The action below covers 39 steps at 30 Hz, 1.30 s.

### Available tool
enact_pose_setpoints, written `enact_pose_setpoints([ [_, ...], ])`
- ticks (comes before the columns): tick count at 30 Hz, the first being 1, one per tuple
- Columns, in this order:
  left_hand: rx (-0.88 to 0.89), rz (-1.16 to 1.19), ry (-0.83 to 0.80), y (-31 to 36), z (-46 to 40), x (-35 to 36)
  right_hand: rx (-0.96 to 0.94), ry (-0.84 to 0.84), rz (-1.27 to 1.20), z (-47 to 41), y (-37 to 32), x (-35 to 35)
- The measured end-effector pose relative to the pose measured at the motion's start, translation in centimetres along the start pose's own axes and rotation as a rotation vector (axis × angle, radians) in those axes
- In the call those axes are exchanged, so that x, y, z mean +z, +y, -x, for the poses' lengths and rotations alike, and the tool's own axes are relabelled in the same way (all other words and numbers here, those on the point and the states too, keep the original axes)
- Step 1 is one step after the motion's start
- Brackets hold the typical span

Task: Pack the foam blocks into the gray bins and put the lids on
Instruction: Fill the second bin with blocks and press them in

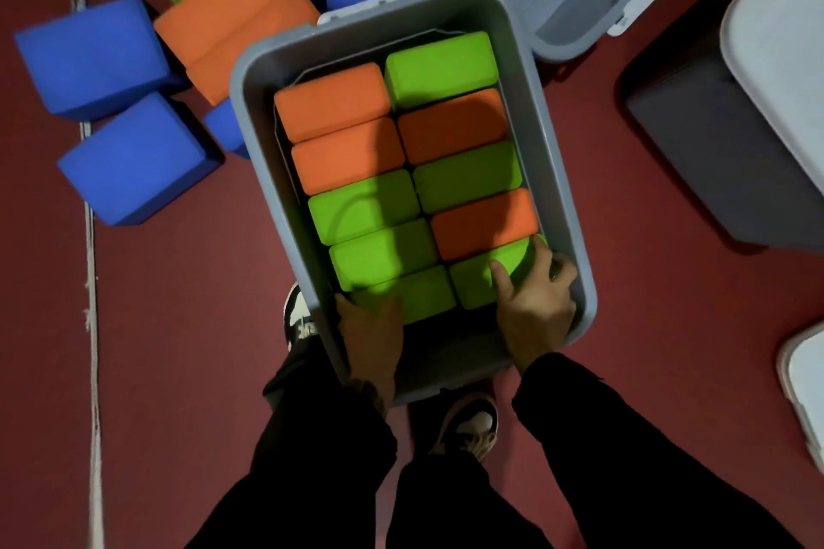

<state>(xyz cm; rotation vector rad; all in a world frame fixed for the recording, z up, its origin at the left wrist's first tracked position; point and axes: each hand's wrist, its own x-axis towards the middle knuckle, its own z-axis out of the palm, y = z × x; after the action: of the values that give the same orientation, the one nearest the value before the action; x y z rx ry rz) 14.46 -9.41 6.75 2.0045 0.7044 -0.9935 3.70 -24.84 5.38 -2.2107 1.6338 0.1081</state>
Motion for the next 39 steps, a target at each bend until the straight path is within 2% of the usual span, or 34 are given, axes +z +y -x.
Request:
enact_pose_setpoints([
  [3,0.646,-0.634,0.266,1.7,0.7,-1.1,-0.061,0.054,0.348,0.4,-0.3,0.2],
  [5,0.916,-0.864,0.225,2.8,-0.2,-1.5,-0.133,0.151,0.381,0.1,-0.8,0.4],
  [7,0.984,-1.060,0.092,4.1,-2.5,-1.8,-0.340,0.246,0.351,-1.3,-1.0,0.6],
  [8,1.013,-1.161,0.057,4.9,-3.9,-1.9,-0.505,0.230,0.330,-2.1,-1.4,0.7],
  [10,1.076,-1.351,0.017,6.6,-6.4,-2.3,-0.809,0.034,0.283,-4.5,-2.4,1.2],
  [12,1.092,-1.460,-0.023,7.0,-8.5,-2.3,-0.936,-0.124,0.286,-7.0,-3.5,1.8],
  [16,1.024,-1.484,-0.136,6.3,-10.8,-1.8,-0.963,-0.151,0.310,-8.7,-2.7,3.9],
  [20,0.758,-1.516,-0.387,9.0,-10.5,-1.6,-0.962,-0.166,0.345,-8.7,-3.3,3.8],
  [22,0.694,-1.552,-0.411,10.2,-9.0,-1.8,-0.896,-0.237,0.367,-8.2,-4.2,2.8],
  [26,0.797,-1.526,-0.258,11.2,-4.7,-2.1,-0.786,-0.414,0.519,-6.9,-6.8,-0.1],
  [28,0.845,-1.440,-0.261,12.2,-2.4,-2.7,-0.762,-0.495,0.573,-6.4,-8.3,-2.0],
  [30,0.846,-1.350,-0.314,14.0,-0.4,-3.3,-0.730,-0.506,0.574,-6.5,-10.0,-4.2],
  [34,0.839,-1.218,-0.417,17.2,3.4,-3.9,-0.596,-0.624,0.458,-7.5,-11.7,-8.7],
  [35,0.882,-1.187,-0.428,17.7,4.5,-4.0,-0.586,-0.644,0.441,-7.3,-11.8,-10.3],
  [37,1.013,-1.054,-0.393,18.4,7.0,-3.6,-0.568,-0.638,0.355,-6.7,-11.9,-13.7],
  [39,1.019,-0.890,-0.307,18.7,9.3,-2.6,-0.444,-0.639,0.207,-6.0,-11.8,-17.7],
])
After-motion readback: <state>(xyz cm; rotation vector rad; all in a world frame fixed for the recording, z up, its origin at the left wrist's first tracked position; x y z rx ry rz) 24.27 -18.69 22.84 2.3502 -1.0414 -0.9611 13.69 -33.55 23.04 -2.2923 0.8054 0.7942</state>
